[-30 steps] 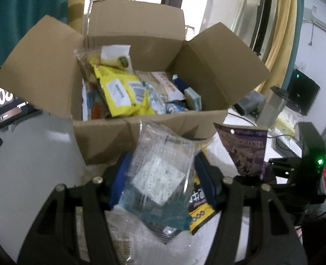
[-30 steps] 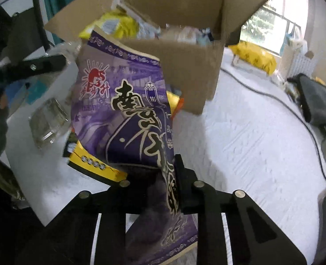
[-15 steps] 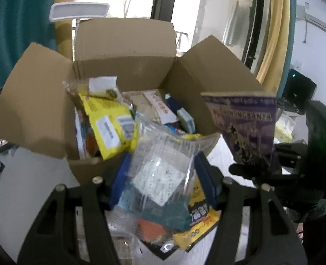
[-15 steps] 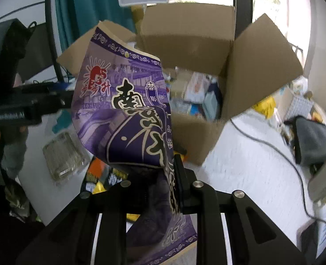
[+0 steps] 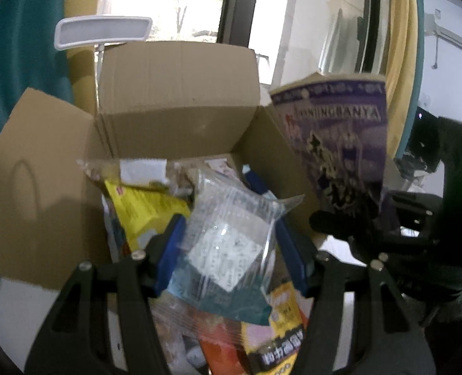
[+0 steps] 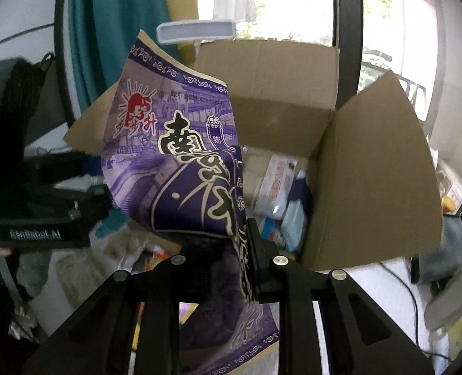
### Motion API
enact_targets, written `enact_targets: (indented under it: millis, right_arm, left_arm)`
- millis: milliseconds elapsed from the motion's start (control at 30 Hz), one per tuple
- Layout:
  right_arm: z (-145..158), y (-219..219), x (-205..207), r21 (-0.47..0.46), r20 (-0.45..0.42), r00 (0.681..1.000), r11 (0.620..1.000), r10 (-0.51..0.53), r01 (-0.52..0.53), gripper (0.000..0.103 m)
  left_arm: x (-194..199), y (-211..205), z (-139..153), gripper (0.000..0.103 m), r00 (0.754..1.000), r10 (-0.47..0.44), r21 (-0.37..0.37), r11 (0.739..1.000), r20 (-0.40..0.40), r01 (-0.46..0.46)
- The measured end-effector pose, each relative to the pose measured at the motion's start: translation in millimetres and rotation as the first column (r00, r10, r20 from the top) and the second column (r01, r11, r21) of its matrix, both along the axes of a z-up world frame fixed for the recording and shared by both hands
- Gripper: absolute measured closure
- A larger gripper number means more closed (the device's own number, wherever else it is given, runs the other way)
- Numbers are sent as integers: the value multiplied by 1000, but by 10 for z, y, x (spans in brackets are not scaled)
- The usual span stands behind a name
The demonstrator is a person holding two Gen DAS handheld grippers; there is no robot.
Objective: Organize snacks
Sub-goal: 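Raise the purple bag over the box rim with the right gripper, then lower both packs into the box and open both grippers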
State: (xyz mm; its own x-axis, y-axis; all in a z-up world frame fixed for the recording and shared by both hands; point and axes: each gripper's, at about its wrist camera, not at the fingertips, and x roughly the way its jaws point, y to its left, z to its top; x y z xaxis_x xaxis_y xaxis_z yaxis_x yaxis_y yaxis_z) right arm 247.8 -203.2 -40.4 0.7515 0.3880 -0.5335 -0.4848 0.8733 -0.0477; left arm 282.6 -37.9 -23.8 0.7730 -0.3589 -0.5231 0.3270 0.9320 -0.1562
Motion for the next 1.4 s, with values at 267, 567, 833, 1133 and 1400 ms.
enact_targets:
  millis: [267,567,833,1133,1400]
  right_arm:
    - [148,106,410,11,30,997,998,-67,67,81]
    - [327,307,843,-3,56,996,998,-66,66,81]
    - [235,443,1279,-5,23,995,995,-97,97,81]
    - [94,436,1542,5,-10,989,989,-147,147,37]
    - [139,390,1411,14,9,991,991,-136,136,28]
  left_arm:
    - [365,-2,157,42,1000,-8,2,1000,21,8]
    - [800,299,384,42,997,71,11,997,40,-72]
    - [1127,576,295,41,983,182,-9,983,-9,-182]
    - [1201,691,254,9,962,272,4,962,-14,-272]
    - [1086,657,264,8,963,269,-6,963,-23,-269]
